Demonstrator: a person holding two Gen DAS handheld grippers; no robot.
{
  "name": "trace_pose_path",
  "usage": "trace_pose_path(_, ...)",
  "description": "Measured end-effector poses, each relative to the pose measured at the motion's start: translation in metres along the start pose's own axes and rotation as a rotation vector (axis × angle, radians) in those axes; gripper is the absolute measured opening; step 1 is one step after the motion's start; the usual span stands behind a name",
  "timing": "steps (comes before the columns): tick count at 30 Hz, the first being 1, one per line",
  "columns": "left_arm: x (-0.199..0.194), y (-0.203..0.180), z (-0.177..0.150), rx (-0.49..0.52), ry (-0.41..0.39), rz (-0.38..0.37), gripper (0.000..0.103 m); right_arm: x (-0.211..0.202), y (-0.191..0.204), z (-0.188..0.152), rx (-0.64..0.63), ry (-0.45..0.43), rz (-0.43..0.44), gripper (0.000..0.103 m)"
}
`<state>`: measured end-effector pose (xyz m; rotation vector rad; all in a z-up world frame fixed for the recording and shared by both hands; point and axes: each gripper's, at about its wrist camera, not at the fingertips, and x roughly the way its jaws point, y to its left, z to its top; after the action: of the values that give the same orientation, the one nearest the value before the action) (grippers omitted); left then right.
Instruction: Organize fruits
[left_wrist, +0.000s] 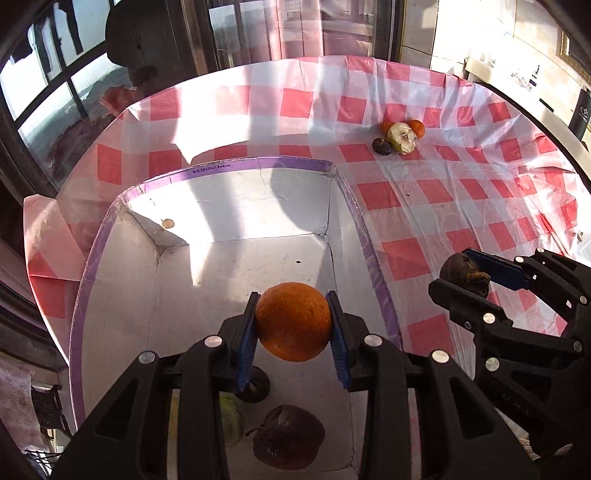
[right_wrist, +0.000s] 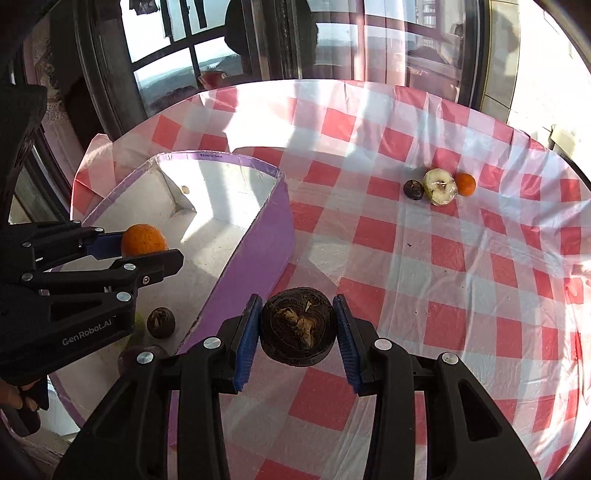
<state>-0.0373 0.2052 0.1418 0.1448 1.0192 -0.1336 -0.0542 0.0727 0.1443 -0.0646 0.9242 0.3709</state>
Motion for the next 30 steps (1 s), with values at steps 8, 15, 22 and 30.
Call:
trace_pose_path(8,0.017,0.055,-0.02,-0.049,0.082,0.079,0.035,0.009,0.057,0.013,-0.163,0.003,0.051,0.04)
trace_pose_path(15,0.026,0.091,-0.037,-0.103,0.129,0.105,0.035,0.028,0.093,0.012,-0.253,0.061,0.106,0.04)
trace_pose_path(22,0.034,0.104,-0.046,-0.108,0.17,0.102,0.036,0.048,0.105,0.0,-0.276,0.15,0.118,0.04)
trace_pose_path(30,0.043,0.109,-0.053,-0.101,0.217,0.09,0.037,0.05,0.111,-0.002,-0.305,0.15,0.077,0.04)
